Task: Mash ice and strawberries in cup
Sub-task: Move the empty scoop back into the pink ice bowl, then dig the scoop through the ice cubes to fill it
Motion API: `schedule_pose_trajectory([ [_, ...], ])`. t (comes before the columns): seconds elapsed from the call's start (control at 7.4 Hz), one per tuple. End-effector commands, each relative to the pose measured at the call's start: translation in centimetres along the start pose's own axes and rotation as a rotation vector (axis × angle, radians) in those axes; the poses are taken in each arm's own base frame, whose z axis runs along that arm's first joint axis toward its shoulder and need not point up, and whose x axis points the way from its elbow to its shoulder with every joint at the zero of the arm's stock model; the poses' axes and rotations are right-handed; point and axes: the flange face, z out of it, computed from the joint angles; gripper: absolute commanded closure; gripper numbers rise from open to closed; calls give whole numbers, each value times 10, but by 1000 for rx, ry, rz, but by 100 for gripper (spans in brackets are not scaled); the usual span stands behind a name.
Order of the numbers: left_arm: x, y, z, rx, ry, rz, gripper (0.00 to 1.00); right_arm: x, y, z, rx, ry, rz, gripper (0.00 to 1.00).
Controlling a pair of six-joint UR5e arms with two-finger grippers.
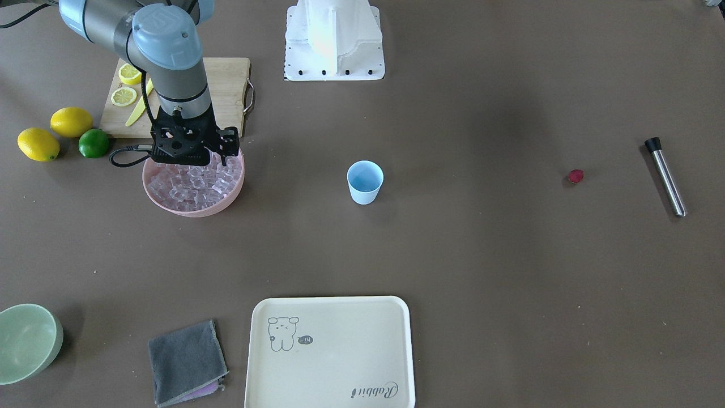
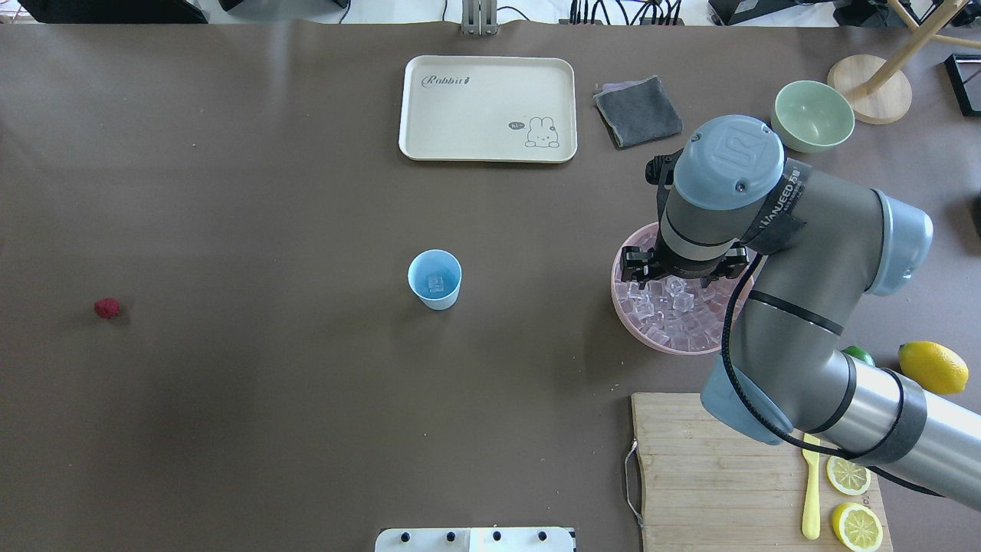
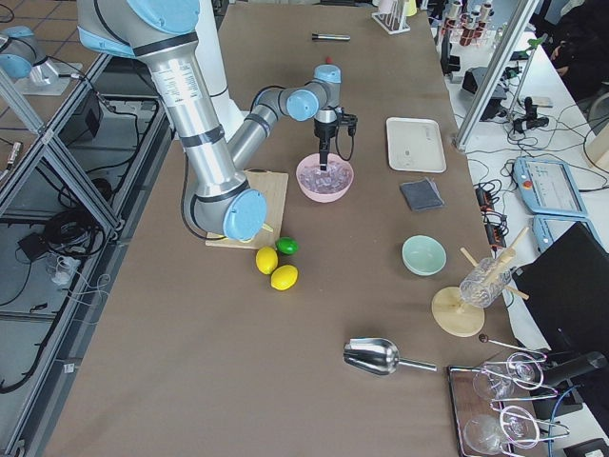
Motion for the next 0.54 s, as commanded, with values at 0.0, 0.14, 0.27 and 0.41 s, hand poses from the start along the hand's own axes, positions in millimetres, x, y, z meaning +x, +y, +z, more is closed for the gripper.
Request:
schedule_pose_trajectory([
  [0.0,3,-3,-2,6,3,6,1,-4,2,5,29,15,-26,12],
  [0.14,4,-2,-4,8,4,8,1,-3,2,4,32,17,-25,12],
  [0.27,4,-1,-3,7,3,7,1,-1,2,5,26,16,-21,13],
  [0.41,3,-2,-3,6,3,6,1,3,6,10,0,19,-19,15],
])
